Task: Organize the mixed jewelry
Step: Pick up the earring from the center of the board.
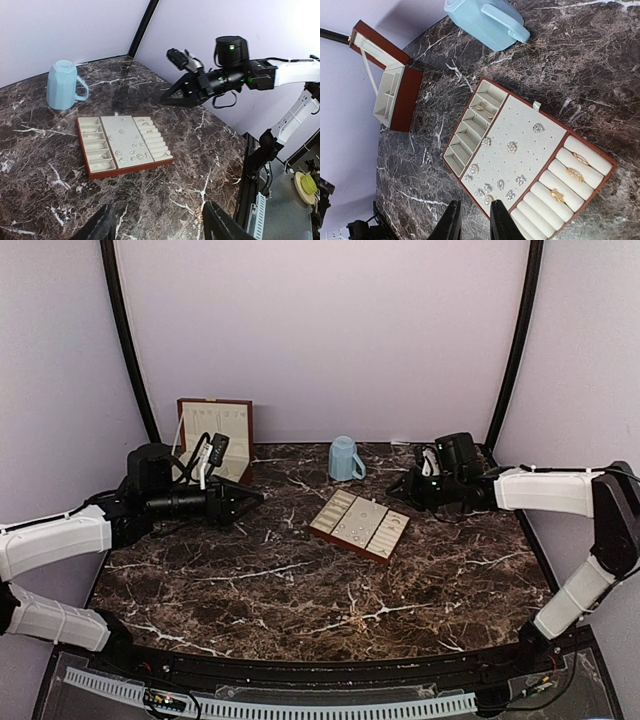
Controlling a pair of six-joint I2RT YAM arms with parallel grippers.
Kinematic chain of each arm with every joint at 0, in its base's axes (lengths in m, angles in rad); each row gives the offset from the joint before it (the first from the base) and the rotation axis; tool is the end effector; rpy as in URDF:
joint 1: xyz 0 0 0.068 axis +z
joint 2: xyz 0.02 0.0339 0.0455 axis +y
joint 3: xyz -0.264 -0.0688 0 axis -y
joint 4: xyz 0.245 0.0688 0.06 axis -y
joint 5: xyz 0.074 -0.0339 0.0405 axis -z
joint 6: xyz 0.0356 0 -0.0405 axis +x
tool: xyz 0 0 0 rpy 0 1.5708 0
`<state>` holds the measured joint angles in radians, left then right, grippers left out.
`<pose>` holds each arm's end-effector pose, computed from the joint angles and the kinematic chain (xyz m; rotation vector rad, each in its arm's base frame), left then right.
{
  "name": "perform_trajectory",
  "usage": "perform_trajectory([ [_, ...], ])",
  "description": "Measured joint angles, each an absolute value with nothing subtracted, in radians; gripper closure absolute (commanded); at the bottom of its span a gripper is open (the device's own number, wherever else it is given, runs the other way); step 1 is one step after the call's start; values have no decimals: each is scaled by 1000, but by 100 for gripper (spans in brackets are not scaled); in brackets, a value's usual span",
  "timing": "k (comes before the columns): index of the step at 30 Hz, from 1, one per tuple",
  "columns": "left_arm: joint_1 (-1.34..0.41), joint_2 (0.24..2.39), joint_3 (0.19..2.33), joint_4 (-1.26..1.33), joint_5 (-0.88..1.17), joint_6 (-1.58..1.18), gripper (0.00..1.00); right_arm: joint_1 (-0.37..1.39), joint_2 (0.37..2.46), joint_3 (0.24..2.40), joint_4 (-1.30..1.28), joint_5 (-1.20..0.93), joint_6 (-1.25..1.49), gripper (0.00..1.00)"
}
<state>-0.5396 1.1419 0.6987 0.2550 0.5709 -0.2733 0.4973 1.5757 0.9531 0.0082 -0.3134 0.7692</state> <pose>0.2126 -0.1498 0.2833 0.6747 1.7324 -1.0780 0.2966 0.1735 0.2212 0.1276 2.3505 1.0184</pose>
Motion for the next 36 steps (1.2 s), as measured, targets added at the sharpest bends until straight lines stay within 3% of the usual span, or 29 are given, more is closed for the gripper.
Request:
perform_trajectory([
  [15,-506,1169,723,184,413,-196,37,650,1242,822,-183,-98,572,53],
  [24,-506,1169,725,169,382,-175,36,791,1173,730,-248,-1,578,53],
  [36,-506,1169,725,169,382,-175,36,965,1279,688,-296,122,652,64],
])
